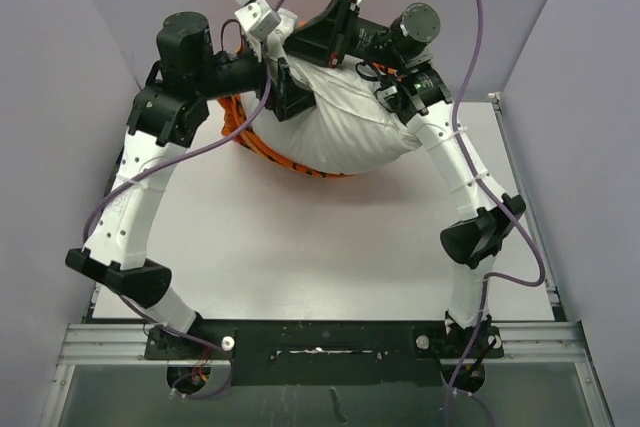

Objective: Remove the pillowcase from the pillow
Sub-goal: Remove the pillow from the pillowcase.

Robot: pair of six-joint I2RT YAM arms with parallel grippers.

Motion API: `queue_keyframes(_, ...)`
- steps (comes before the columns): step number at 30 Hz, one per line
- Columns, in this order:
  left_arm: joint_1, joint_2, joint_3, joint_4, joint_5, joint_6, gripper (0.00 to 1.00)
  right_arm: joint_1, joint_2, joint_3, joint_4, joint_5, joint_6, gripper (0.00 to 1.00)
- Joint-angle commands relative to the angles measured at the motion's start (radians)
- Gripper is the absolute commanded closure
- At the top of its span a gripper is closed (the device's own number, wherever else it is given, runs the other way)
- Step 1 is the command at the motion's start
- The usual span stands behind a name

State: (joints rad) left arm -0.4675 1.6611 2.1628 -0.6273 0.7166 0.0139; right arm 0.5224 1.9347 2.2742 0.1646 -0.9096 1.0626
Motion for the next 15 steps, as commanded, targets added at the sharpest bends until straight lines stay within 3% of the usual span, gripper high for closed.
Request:
queue_keyframes(1, -0.220, 0.031, -0.103, 0.185, 0.448, -0.248, 0.02, 0.359, -0.005, 0.191, 0.202, 0.033, 0.036, 1.00)
queue_keyframes(2, -0.222, 0.028, -0.120, 0.186, 0.438, -0.240, 0.03, 0.362, -0.008, 0.179, 0.201, 0.035, 0.036, 1.00)
queue_keyframes(4, -0.219, 0.025, -0.152, 0.187, 0.397, -0.229, 0.18, 0.359, -0.035, 0.127, 0.209, 0.035, 0.040, 1.00)
queue_keyframes(5, -0.211, 0.025, -0.160, 0.186, 0.385, -0.221, 0.31, 0.355, -0.057, 0.085, 0.211, 0.041, 0.035, 1.00)
queue_keyframes(7, -0.182, 0.019, -0.184, 0.218, 0.325, -0.222, 0.74, 0.338, -0.109, 0.001, 0.209, 0.052, 0.008, 1.00)
queue_keyframes(8, -0.161, 0.014, -0.201, 0.246, 0.284, -0.239, 0.91, 0.323, -0.135, -0.034, 0.189, 0.061, -0.014, 1.00)
queue_keyframes(9, -0.136, 0.011, -0.215, 0.268, 0.246, -0.253, 1.00, 0.302, -0.166, -0.067, 0.161, 0.078, -0.038, 1.00)
queue_keyframes(14, 0.000, 0.029, -0.189, 0.302, 0.117, -0.351, 1.00, 0.014, -0.319, -0.252, 0.048, 0.198, -0.064, 1.00)
queue_keyframes(15, 0.022, 0.035, -0.175, 0.301, 0.097, -0.366, 1.00, -0.043, -0.344, -0.259, -0.003, 0.215, -0.095, 0.95)
